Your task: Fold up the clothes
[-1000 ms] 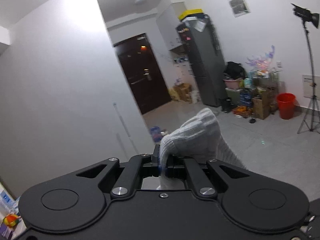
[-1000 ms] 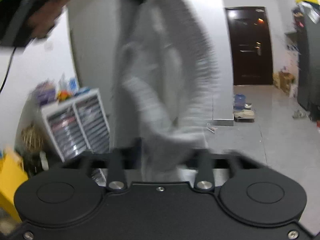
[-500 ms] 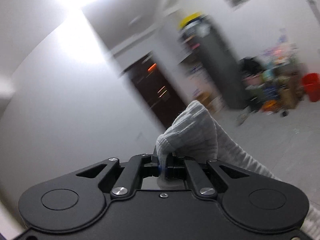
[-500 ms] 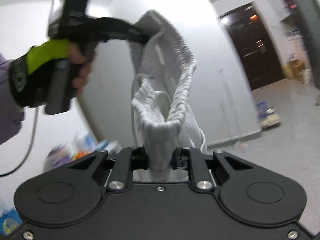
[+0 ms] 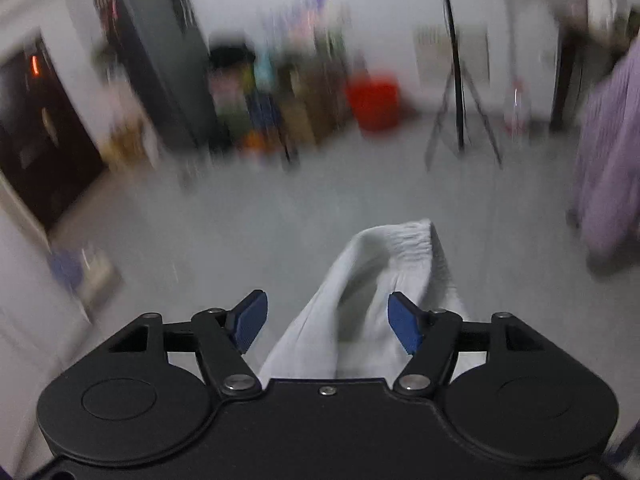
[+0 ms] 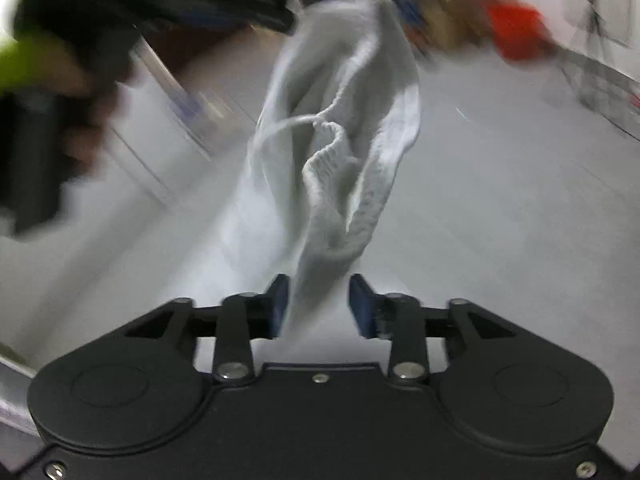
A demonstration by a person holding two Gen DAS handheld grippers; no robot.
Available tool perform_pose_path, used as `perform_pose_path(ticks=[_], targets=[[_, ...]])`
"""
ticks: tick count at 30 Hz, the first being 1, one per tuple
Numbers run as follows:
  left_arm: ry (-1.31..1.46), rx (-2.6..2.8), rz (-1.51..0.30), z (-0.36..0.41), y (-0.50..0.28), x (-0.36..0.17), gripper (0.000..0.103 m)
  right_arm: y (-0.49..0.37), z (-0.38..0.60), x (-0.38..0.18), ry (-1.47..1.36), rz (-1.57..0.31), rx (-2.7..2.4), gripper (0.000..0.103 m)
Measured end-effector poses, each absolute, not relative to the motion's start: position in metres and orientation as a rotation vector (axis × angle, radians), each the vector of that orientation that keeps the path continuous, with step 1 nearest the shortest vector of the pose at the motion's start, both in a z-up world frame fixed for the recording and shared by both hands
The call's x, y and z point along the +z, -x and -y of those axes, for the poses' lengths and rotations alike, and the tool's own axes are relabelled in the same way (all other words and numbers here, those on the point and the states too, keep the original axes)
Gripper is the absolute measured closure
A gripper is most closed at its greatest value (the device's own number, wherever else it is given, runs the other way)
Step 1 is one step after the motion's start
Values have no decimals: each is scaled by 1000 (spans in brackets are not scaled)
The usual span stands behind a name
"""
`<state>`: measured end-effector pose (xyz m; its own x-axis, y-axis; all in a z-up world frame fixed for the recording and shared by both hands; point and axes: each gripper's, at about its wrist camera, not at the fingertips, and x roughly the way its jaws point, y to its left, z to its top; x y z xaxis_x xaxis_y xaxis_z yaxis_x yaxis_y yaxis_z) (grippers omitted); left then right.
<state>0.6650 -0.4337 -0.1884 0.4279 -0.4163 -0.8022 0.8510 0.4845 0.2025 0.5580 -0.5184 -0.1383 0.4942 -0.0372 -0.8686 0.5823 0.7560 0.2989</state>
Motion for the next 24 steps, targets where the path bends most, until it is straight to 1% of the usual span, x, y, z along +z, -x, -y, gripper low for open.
perform_pose_path(ticks=[1,2,3,4,5,7,9,11,13,16,20,23,24], targets=[[-633,-838,-850,419,-652,-223,37,-545,520,-169,-590,-1069,-428,54],[-619,-827,-886,409,-653,-234,37,-528,522,-202,-553,-1150,-449,54],[-590,-796,-983,386,-637,-270,37,-509,523,-232,-520,-1223,-465,54],[-584,-764,-1042,370,-621,-296,37,-495,522,-252,-499,-1265,-471,52],[-588,-736,-1081,358,-606,-316,37,-485,523,-263,-483,-1285,-467,51],[-587,-716,-1126,347,-600,-333,37,-471,528,-280,-431,-1310,-442,46],[-577,-692,-1149,343,-589,-350,37,-470,532,-293,-379,-1322,-410,46],[-550,-679,-1145,345,-589,-356,37,-481,524,-299,-314,-1307,-369,45],[-510,-640,-1104,358,-590,-359,36,-490,525,-303,-248,-1272,-337,45],[-469,-588,-1059,377,-585,-374,36,-510,525,-306,-113,-1189,-281,45],[-399,-503,-1048,363,-572,-394,36,-521,525,-311,8,-1122,-243,45],[-357,-464,-1058,361,-559,-407,36,-515,531,-320,126,-1084,-206,41],[-351,-457,-1053,362,-553,-412,36,-515,533,-327,159,-1074,-196,38]])
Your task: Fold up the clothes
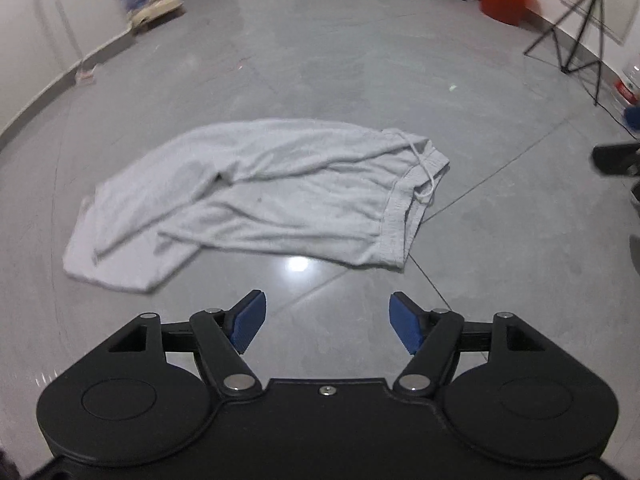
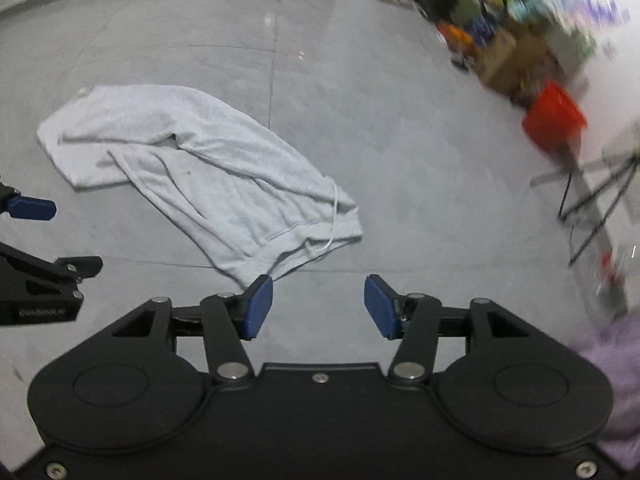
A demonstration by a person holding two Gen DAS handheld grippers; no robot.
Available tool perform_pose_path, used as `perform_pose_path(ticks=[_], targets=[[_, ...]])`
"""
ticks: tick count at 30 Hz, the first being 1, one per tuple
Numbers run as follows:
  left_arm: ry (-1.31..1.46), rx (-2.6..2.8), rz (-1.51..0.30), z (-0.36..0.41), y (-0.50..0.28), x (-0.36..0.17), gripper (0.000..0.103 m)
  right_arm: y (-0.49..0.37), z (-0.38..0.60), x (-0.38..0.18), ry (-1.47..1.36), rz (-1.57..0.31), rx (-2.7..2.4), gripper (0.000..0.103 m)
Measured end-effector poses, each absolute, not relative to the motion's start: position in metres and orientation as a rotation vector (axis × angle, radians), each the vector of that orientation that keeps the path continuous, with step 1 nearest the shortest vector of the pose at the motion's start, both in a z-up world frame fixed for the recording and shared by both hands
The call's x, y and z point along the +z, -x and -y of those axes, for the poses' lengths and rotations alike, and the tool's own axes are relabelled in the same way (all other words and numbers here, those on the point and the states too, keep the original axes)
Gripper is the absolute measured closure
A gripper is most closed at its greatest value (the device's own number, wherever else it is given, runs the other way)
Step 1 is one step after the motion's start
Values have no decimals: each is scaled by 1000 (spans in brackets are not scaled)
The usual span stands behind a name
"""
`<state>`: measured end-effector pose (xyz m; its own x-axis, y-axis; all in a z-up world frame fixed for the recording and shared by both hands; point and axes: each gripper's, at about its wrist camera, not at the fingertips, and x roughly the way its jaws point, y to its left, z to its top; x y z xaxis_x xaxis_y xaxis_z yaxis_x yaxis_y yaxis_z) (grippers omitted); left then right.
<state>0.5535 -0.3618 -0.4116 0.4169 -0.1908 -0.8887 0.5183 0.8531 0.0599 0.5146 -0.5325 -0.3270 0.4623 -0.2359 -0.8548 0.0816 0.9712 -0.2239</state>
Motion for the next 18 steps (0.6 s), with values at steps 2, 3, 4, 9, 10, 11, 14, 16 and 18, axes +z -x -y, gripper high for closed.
perform_pose_path(ticks=[2,3,4,9,10,11,14,16,18], targets=[[-338,-460,-1023,364,-544,-421,34,-511,536,-335,219,-1060,-172,37],[-340,-466,-1005,367,-540,-429,34,-510,538,-338,248,-1054,-155,37],[-350,-469,-986,373,-538,-438,32,-509,540,-342,275,-1046,-141,36],[-382,-493,-886,411,-548,-506,29,-522,558,-396,400,-972,-72,35],[-395,-504,-864,423,-551,-525,28,-524,564,-410,416,-959,-56,35],[-422,-510,-838,434,-553,-543,28,-527,570,-425,431,-944,-38,35],[-505,-523,-753,473,-563,-604,29,-531,597,-488,530,-872,48,35],[-525,-526,-720,497,-578,-640,29,-533,617,-531,600,-833,84,35],[-543,-527,-693,512,-590,-664,29,-537,635,-565,624,-791,81,35]])
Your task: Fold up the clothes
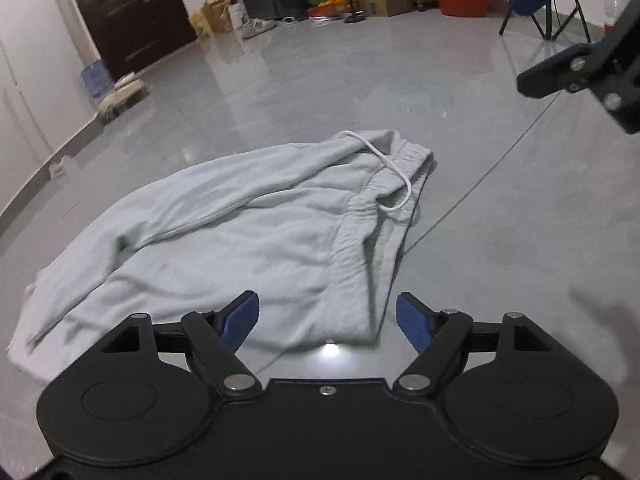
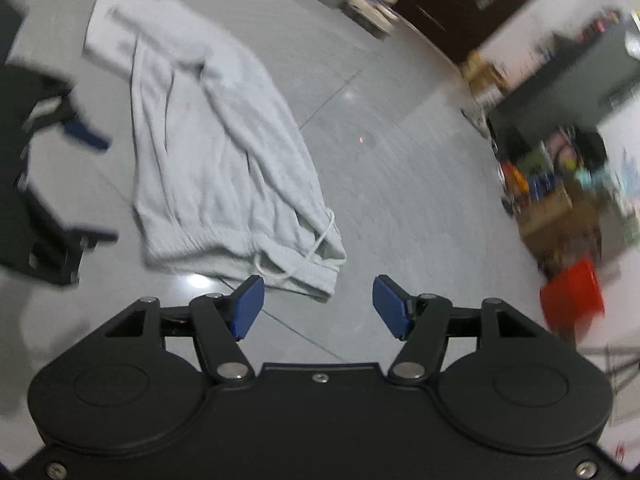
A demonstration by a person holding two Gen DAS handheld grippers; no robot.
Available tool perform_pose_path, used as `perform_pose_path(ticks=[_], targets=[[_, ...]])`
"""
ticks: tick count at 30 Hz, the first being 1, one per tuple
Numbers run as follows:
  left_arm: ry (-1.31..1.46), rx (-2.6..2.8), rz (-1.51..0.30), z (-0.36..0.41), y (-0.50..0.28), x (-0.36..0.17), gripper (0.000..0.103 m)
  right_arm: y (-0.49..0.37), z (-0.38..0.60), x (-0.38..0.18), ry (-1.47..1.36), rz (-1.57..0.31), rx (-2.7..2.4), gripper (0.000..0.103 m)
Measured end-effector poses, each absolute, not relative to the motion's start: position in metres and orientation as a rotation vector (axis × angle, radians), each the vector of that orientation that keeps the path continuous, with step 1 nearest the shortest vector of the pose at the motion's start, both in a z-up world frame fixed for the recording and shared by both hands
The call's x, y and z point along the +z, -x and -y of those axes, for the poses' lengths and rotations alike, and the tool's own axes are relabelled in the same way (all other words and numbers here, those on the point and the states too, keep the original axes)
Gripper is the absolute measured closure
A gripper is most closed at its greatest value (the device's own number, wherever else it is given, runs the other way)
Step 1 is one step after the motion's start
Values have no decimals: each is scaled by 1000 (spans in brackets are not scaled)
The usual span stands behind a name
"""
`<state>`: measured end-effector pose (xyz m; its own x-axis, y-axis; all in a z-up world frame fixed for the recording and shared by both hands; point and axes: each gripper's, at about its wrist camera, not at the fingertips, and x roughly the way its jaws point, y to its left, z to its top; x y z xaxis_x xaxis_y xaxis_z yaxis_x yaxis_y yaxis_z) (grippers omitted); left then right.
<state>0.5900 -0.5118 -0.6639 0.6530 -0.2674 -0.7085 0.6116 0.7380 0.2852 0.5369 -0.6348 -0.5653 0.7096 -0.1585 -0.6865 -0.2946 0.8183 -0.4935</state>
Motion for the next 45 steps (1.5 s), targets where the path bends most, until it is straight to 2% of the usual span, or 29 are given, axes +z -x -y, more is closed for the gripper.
perform_pose_path(ticks=[5,7,10,13,16,20,26,31,41,43,44,45], targets=[[-588,-464,-672,542,-628,-722,32,-546,669,-633,605,-680,55,35],[-597,-451,-704,543,-641,-734,39,-547,674,-650,572,-633,65,35],[-552,-479,-743,532,-659,-742,42,-546,676,-668,566,-577,113,35],[-609,-537,-710,532,-652,-742,89,-542,674,-681,652,-537,177,34],[-648,-555,-661,525,-636,-732,97,-547,671,-695,761,-508,211,31],[-684,-563,-621,485,-613,-695,97,-563,667,-714,833,-489,205,30],[-611,-528,-657,433,-593,-637,97,-564,630,-733,861,-430,295,30],[-585,-493,-701,398,-579,-609,97,-525,574,-727,815,-364,454,24],[-650,-466,-766,335,-527,-567,97,-445,534,-725,812,-386,616,23],[-681,-459,-756,328,-514,-563,97,-433,523,-723,827,-380,647,31],[-690,-457,-751,325,-509,-562,97,-430,519,-720,825,-384,644,49],[-697,-455,-748,323,-504,-560,97,-428,515,-718,821,-392,639,78]])
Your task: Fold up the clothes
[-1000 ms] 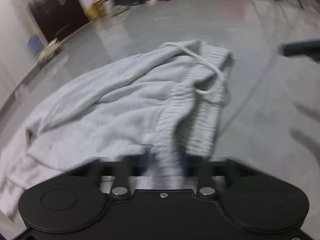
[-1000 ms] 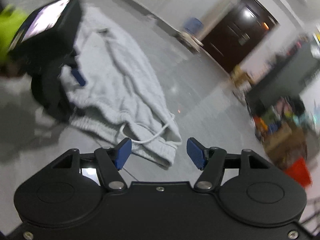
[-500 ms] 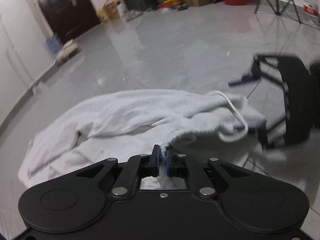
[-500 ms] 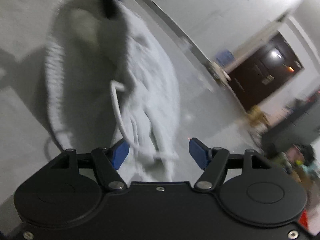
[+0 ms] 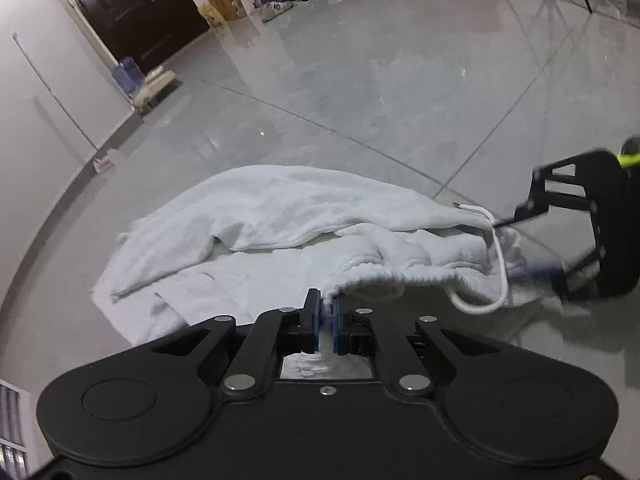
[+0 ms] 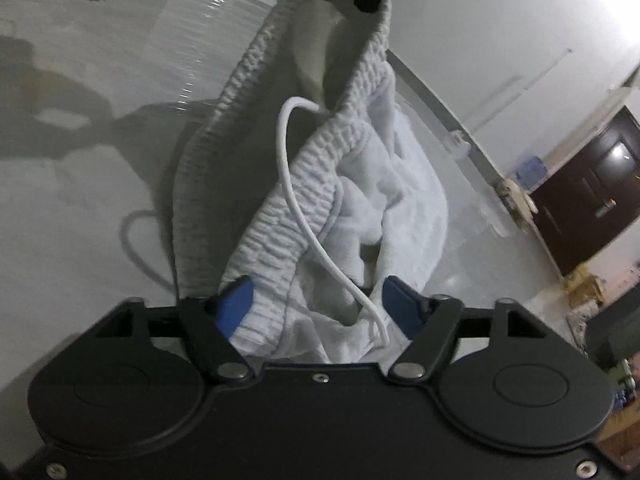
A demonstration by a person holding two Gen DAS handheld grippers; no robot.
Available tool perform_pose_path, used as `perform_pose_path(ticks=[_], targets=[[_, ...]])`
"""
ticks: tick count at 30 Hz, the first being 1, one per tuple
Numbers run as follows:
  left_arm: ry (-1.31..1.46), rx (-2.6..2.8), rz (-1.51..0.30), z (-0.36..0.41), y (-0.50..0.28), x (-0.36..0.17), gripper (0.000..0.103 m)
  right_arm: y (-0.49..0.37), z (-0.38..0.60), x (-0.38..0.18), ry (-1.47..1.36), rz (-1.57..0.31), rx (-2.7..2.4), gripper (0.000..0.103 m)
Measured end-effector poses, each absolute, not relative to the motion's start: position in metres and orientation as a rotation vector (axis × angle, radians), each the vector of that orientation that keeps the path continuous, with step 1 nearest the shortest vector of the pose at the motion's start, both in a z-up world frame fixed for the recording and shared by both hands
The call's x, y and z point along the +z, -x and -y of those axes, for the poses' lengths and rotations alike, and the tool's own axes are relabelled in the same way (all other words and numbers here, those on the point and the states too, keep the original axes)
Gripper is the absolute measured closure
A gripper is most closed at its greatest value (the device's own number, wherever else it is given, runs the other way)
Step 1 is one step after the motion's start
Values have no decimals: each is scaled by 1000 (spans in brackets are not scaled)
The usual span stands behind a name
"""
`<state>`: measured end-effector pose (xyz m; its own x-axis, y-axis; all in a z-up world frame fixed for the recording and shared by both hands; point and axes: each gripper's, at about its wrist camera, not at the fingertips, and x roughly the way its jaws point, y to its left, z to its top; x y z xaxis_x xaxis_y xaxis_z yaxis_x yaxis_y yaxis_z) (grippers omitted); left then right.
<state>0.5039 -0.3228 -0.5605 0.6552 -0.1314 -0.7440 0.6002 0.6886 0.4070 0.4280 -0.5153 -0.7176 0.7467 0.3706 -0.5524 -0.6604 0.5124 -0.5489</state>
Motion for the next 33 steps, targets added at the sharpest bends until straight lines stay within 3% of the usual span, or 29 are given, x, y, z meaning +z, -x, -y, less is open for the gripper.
perform_pose_path(ticks=[1,7,8,9,10,11,19,23,24,25,27,29,33], targets=[[-705,-446,-742,317,-496,-559,97,-428,513,-715,812,-403,631,97],[-652,-378,-795,283,-483,-562,97,-424,512,-685,676,-497,608,95],[-610,-361,-819,278,-485,-562,97,-418,513,-678,642,-498,630,90],[-572,-356,-834,276,-487,-560,97,-408,510,-669,599,-496,660,65],[-542,-359,-832,279,-489,-556,97,-399,505,-663,566,-493,687,34],[-528,-361,-828,278,-493,-553,97,-390,501,-659,543,-486,705,24],[-405,-379,-815,283,-493,-525,97,-390,450,-673,607,-460,581,20],[-484,-369,-806,271,-486,-541,97,-391,460,-678,710,-405,502,32],[-509,-367,-802,268,-483,-546,97,-390,465,-677,723,-388,480,39],[-536,-372,-792,267,-480,-549,97,-390,471,-676,731,-380,465,68],[-627,-404,-743,265,-466,-555,98,-390,481,-673,736,-391,454,89],[-788,-463,-636,262,-445,-566,101,-394,492,-662,696,-441,507,90],[-836,-433,-669,229,-426,-576,103,-405,507,-636,544,-545,604,91]])
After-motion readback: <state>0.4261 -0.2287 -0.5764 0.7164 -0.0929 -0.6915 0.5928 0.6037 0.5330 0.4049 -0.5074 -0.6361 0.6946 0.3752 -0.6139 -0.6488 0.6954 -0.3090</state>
